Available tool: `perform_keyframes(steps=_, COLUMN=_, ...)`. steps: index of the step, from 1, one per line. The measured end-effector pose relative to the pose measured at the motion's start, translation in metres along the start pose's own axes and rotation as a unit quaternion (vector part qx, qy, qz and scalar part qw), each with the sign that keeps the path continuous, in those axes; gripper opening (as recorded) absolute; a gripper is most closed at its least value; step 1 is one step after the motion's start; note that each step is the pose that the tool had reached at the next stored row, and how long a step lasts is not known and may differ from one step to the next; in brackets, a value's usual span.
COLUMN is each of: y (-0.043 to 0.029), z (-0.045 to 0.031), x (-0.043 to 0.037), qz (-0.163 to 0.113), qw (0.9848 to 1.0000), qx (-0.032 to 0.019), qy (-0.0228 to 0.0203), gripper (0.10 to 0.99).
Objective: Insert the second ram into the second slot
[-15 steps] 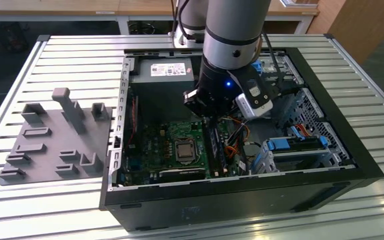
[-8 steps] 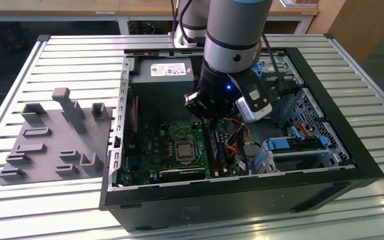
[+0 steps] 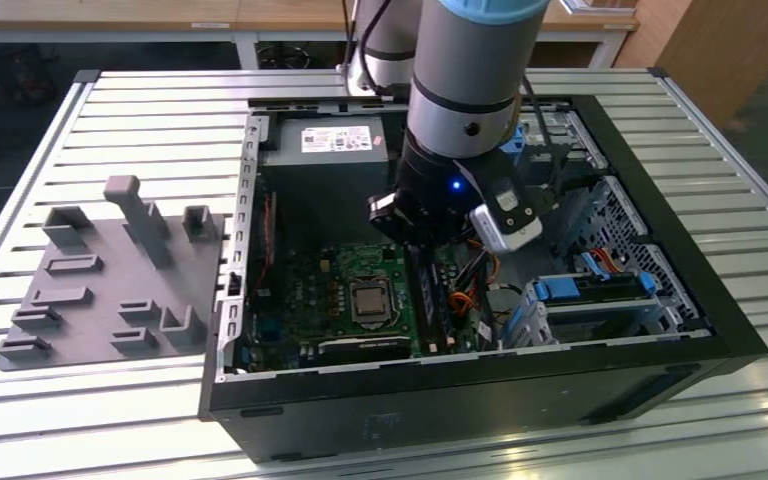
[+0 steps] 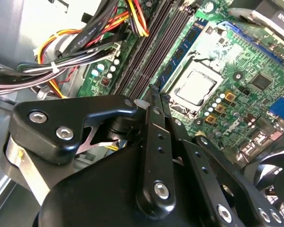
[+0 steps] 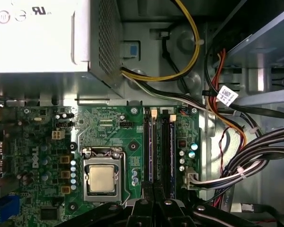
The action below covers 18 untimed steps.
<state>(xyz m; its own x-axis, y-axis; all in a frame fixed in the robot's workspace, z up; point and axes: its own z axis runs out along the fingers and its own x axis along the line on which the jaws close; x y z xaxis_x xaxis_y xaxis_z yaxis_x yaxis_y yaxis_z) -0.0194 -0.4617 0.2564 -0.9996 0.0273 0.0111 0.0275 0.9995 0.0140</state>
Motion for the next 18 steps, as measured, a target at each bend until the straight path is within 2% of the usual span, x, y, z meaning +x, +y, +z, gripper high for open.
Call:
perform_keyframes(steps=6, y=-0.0015, z=0.0051, x=-0.0002, qz=-0.006, qw=1.0, qx=0.0001, qy=0.0006, gripper=0.118)
perform_keyframes(steps=12, y=-0.0016, z=0.0144, x=-0.0014, qz=-0.007, qw=1.0, qx=0.0001, qy=0.0009, gripper=0.118)
perform_keyframes(steps=18, y=-0.0016, z=0.0188, x=-0.0037, qz=-0.008, qw=1.0, qx=0.0001, qy=0.001, gripper=0.118)
